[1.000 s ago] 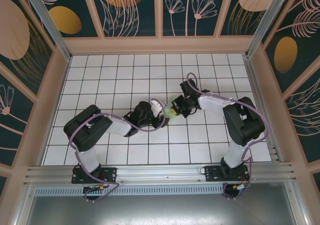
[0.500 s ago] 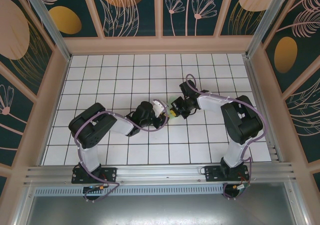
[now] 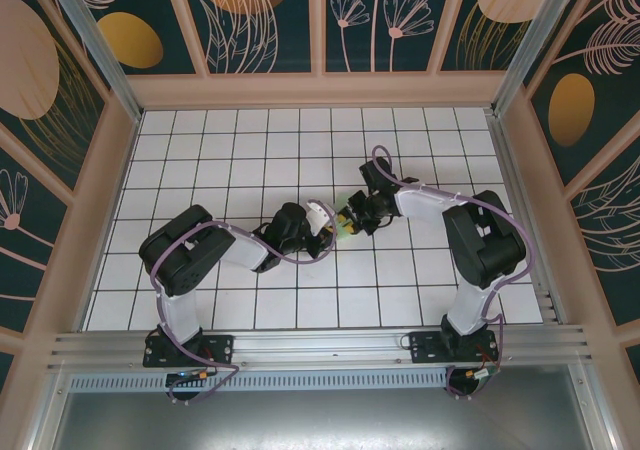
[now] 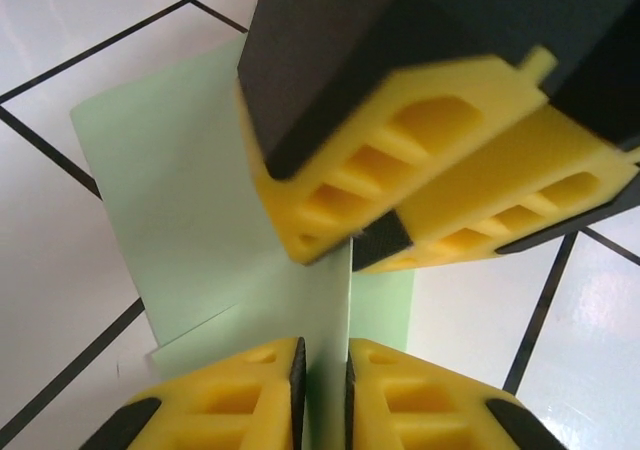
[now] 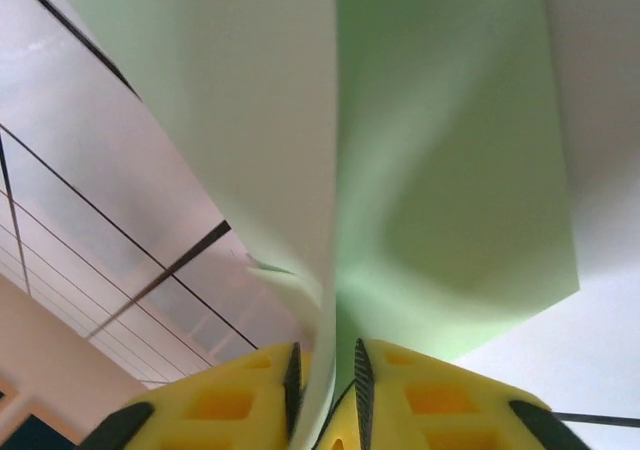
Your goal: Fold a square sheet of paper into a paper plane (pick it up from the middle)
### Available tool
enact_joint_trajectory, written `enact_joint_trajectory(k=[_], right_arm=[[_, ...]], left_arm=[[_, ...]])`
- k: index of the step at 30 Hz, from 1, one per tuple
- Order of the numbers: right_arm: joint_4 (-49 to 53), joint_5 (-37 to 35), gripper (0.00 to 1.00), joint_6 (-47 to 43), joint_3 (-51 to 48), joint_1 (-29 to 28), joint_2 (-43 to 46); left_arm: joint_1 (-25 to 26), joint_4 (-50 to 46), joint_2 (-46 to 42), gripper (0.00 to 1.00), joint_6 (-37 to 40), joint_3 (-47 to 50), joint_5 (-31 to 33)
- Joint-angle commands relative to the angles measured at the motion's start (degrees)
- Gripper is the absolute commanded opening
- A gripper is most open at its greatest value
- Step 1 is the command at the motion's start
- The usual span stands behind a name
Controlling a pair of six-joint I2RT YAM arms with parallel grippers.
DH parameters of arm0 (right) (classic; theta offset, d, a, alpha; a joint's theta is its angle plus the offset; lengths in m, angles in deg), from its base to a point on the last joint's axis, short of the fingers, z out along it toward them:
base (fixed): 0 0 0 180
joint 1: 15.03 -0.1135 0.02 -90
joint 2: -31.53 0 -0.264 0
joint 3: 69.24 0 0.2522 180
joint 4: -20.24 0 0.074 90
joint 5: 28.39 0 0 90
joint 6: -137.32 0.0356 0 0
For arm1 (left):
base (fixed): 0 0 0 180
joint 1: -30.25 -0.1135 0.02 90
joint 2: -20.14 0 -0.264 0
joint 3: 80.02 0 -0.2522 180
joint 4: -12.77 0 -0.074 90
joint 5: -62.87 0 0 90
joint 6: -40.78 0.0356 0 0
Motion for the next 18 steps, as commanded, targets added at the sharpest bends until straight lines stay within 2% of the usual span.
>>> enact_joint_trajectory(k=[1,3,6,13,18], right_arm=[[3.0,-2.1,0.4,-3.1,2.1,1.1,0.9],[3.0,-3.7,0.48,-4.2,1.4,1.8,2.5],[0.2,-5.1,0.54,-6.4,-1.2,3.7,5.6],[-6.9,-5.0,0.57,-18.5,-6.5,7.2,10.7],[-13.7,0.2,0.55,-24.3,-11.2,7.5,11.9]], left_arm=[[0.3,-1.0,1.4,0.18,-0.4,-1.9,-2.5],[0.3,-0.9,1.4,0.16,-1.3,-2.0,-3.4],[0.3,0.1,1.0,0.15,-3.6,-1.4,-3.7],[0.2,-0.2,0.8,0.12,-12.2,-1.5,-2.3],[0.2,2.9,0.9,0.12,-20.6,0.0,-1.2]])
